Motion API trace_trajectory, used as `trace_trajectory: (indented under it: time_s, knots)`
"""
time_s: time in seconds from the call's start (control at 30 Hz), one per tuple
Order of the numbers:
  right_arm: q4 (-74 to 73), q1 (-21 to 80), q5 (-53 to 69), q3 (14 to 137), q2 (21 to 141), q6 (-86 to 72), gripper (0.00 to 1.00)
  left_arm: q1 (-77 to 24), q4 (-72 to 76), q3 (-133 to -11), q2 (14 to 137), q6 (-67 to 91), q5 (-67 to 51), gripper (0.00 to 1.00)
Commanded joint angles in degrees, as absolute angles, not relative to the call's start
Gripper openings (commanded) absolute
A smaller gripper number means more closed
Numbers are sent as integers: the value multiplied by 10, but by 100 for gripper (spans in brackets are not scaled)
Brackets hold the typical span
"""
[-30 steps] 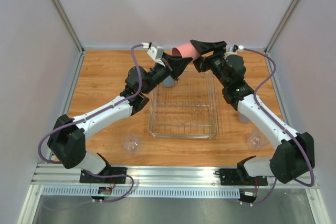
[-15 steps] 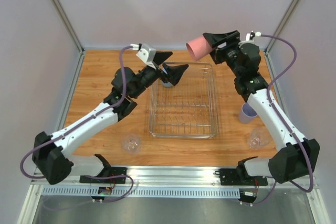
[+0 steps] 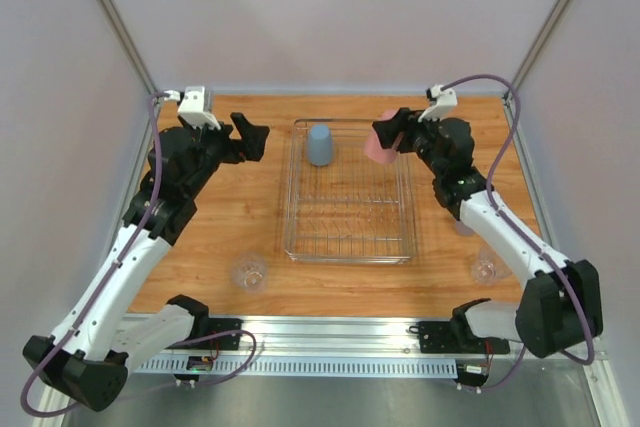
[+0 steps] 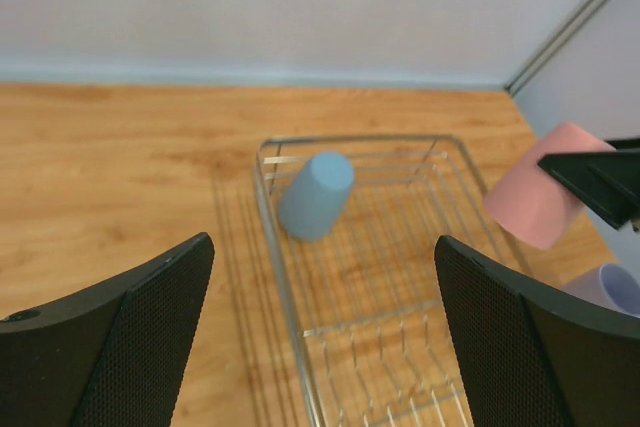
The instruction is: Load the cups into the dish rack
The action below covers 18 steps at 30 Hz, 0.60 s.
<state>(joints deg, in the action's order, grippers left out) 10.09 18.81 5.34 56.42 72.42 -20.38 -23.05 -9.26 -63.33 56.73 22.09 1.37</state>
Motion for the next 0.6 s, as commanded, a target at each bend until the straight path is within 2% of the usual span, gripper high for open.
trace_trajectory:
  time_s: [0.0,0.3,0.57]
  knots:
    - [252,190,68,524,767,-89,0,-222,-156,-598,526,233,3,100]
    - [435,273,-47,512,938,23,0,-220,-222,-573,497,200,31,100]
    - [537,279,-138,555,1079,56,1,-214,-250,-573,475,171,71,100]
